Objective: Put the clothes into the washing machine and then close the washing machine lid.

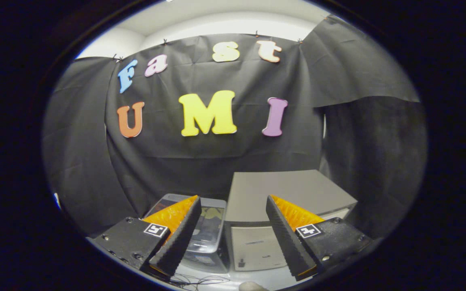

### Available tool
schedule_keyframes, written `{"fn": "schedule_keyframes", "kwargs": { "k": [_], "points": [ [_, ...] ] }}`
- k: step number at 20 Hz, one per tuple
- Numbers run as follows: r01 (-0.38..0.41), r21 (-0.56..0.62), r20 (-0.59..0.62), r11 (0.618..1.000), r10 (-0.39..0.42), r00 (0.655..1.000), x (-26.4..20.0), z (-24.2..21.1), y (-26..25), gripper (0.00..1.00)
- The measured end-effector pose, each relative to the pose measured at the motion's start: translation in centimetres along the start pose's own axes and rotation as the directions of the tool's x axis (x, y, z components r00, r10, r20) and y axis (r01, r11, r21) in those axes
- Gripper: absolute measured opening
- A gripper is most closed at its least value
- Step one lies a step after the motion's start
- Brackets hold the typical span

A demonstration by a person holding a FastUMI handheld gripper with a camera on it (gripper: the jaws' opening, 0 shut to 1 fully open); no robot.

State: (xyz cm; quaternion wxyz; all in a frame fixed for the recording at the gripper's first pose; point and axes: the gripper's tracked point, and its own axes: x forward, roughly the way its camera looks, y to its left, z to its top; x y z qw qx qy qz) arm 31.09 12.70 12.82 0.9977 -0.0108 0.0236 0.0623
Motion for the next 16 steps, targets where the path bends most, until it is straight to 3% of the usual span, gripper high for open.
{"fn": "schedule_keyframes", "kwargs": {
  "k": [8, 16],
  "points": [
    [0.05, 0.037, 0.0, 0.998, -0.05, 0.999, -8.8, -4.1, -12.0, 1.0],
    [0.034, -0.013, -0.015, 0.999, -0.034, 0.999, -15.4, -7.0, -14.6, 1.0]
  ]
}}
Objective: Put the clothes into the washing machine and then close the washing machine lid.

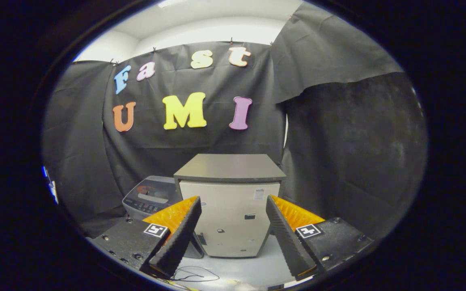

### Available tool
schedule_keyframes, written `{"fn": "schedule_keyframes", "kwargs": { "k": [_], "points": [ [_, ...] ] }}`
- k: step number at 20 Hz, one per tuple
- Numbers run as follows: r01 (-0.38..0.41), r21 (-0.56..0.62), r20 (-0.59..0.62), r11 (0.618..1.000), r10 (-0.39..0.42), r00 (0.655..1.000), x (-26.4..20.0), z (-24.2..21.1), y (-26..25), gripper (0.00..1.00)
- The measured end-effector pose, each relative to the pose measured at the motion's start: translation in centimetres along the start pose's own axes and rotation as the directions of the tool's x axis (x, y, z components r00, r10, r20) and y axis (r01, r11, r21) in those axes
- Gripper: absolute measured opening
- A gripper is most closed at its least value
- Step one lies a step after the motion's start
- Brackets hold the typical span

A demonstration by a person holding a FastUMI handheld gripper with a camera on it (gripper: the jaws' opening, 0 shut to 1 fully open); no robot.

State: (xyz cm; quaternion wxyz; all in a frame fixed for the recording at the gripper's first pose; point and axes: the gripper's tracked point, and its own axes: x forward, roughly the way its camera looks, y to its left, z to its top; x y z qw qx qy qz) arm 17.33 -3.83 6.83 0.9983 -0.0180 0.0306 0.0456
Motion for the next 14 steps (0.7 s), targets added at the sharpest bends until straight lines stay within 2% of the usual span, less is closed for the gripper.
{"fn": "schedule_keyframes", "kwargs": {
  "k": [14],
  "points": [
    [0.017, 0.016, 0.006, 1.0, -0.018, 1.0, -2.7, -0.7, -1.9, 1.0]
  ]
}}
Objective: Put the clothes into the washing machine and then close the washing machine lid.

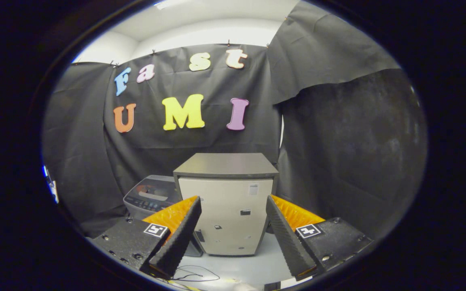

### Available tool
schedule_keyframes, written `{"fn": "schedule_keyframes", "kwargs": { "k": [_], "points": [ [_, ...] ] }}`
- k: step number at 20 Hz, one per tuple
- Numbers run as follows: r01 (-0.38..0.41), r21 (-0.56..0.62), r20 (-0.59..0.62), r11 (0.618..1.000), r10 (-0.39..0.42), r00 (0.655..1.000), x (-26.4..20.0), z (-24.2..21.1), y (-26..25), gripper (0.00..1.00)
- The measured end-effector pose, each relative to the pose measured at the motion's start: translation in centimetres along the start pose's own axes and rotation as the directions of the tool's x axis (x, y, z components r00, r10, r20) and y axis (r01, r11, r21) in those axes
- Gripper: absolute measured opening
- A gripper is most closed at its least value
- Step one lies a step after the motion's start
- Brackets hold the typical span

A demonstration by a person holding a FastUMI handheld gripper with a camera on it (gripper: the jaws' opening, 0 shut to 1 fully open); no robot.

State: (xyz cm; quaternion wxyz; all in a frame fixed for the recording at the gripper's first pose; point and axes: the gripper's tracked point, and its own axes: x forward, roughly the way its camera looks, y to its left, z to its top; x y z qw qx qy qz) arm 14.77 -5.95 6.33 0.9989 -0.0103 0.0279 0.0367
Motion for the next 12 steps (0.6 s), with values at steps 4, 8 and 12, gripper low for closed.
{"fn": "schedule_keyframes", "kwargs": {
  "k": [4, 8, 12],
  "points": [
    [0.003, 0.007, 0.0, 1.0, -0.003, 1.0, -0.12, 0.14, -0.45, 1.0],
    [-0.001, 0.002, 0.008, 1.0, 0.001, 1.0, -0.35, 0.55, -0.43, 1.0],
    [-0.003, -0.006, 0.011, 1.0, 0.003, 1.0, -0.67, 0.54, -0.39, 1.0]
  ]
}}
